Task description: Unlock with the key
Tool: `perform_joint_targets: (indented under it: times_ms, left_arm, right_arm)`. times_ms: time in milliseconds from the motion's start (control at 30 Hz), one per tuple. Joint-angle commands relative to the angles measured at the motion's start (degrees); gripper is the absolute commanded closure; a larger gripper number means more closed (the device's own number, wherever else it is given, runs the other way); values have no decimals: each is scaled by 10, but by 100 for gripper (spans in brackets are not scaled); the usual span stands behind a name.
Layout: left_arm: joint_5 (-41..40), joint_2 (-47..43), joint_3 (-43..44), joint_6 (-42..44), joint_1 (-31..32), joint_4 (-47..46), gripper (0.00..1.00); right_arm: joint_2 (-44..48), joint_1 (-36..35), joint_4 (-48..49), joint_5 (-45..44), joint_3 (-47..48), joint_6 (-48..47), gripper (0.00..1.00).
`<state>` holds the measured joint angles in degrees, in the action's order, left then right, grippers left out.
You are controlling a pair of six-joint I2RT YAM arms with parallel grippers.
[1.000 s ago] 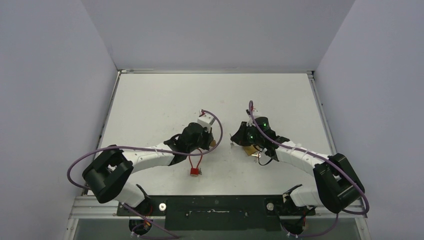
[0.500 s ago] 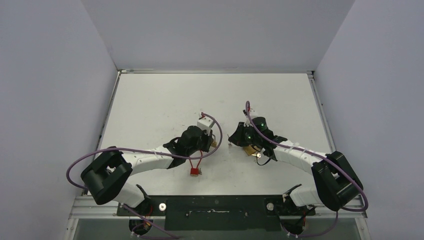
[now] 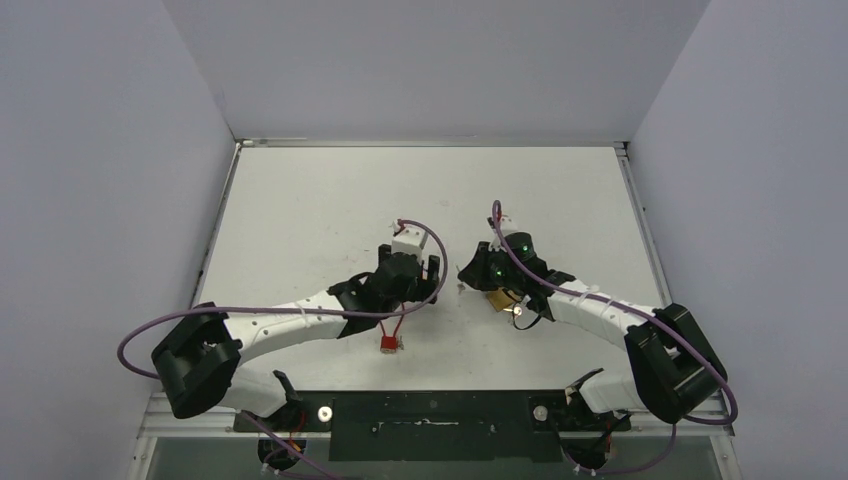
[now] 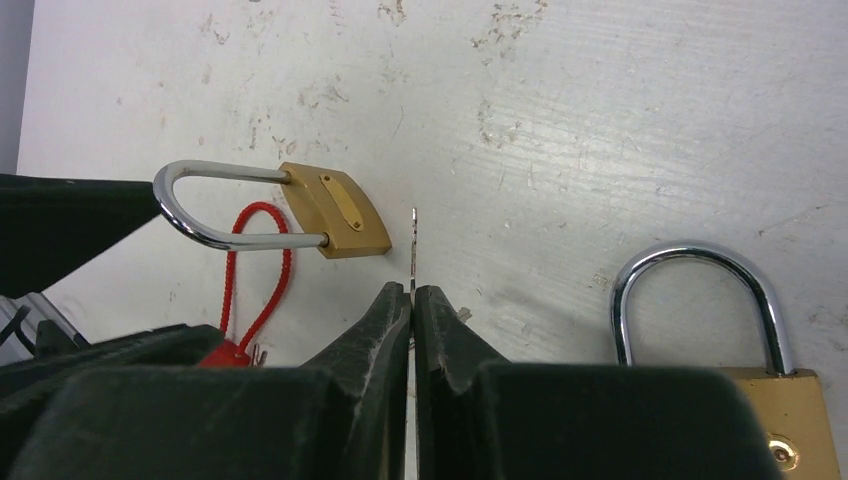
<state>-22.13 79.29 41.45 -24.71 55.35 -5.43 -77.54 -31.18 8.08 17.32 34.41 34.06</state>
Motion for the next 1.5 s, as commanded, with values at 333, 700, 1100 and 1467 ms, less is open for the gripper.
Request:
perform_joint_targets:
  times_ms: [333,700,1100,1467]
  left_arm:
    - [-139,90,219,-263,3,275,19]
    - [-127,197,250,-349,-3,296,17]
    - [-96,238,247,-331,-16,269,69]
    - [-70,235,225,-177,-15,194,90]
  right_arm:
    - [70,14,0,-36,-19,16,100]
    - [96,20,0,-38,-41,20,100]
    - [113,26,-4,-37,-56,21,100]
    - [110,27,-4,-31,-57,25,100]
